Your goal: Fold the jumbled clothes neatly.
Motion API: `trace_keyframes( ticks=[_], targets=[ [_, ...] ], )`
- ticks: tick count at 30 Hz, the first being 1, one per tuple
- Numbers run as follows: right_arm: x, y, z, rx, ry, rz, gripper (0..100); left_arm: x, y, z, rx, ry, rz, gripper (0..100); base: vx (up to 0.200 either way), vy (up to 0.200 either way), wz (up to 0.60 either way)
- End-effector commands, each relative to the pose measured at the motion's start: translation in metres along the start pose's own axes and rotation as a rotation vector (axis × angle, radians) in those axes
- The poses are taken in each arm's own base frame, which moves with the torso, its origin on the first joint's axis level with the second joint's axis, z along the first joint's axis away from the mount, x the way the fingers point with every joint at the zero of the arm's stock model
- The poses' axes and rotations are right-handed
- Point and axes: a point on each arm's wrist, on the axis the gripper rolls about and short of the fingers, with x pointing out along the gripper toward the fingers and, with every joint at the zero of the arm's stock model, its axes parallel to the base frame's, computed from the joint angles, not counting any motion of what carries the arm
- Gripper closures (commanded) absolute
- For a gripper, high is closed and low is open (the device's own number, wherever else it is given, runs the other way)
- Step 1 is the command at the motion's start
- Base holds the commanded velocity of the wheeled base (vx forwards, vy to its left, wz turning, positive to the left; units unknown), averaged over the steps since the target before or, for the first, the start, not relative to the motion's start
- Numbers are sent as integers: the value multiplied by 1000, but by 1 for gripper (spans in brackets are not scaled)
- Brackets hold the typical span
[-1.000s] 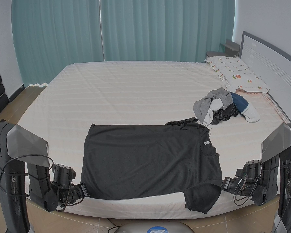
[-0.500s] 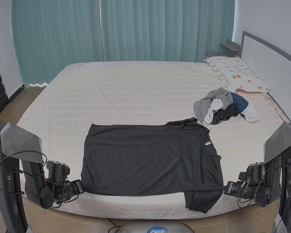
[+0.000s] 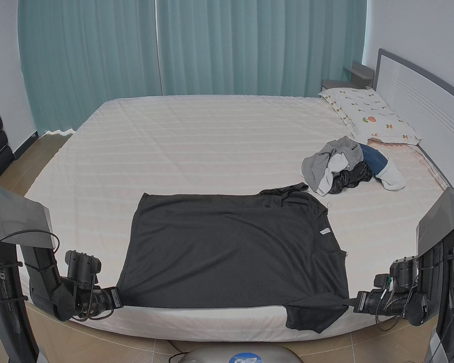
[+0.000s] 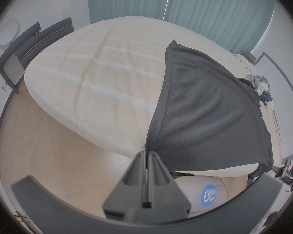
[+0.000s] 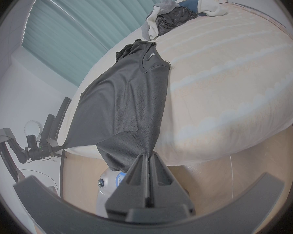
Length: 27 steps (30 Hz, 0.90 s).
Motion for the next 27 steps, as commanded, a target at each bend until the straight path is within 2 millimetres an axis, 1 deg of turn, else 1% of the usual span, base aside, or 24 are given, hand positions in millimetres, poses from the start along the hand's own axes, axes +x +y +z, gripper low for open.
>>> trace_keyframes(
  ticks=[1, 9, 16, 17, 23, 25, 27],
  targets=[
    [1, -1, -4, 0, 17, -5, 100, -3, -1, 2, 3, -6, -2, 100, 0, 0, 0],
    [4, -3, -6, 3, 27, -11, 100, 5, -1, -4, 11, 32, 9, 100, 0, 0, 0],
    [5, -4, -5, 1, 22, -10, 100, 7, -3, -8, 19, 46, 6, 100, 0, 0, 0],
    [6, -4, -4, 0, 19, -9, 0, 7, -3, -7, 16, 42, 3, 0, 0, 0, 0],
    [4, -3, 1, 17, 1, 19, 0, 8, -5, 1, -10, 12, -22, 0, 0, 0, 0],
    [2, -4, 11, 70, -37, 61, 0, 5, -3, 9, -49, -9, -57, 0, 0, 0, 0],
    [2, -5, 13, 85, -45, 65, 0, 3, -3, 13, -57, -19, -68, 0, 0, 0, 0]
  ],
)
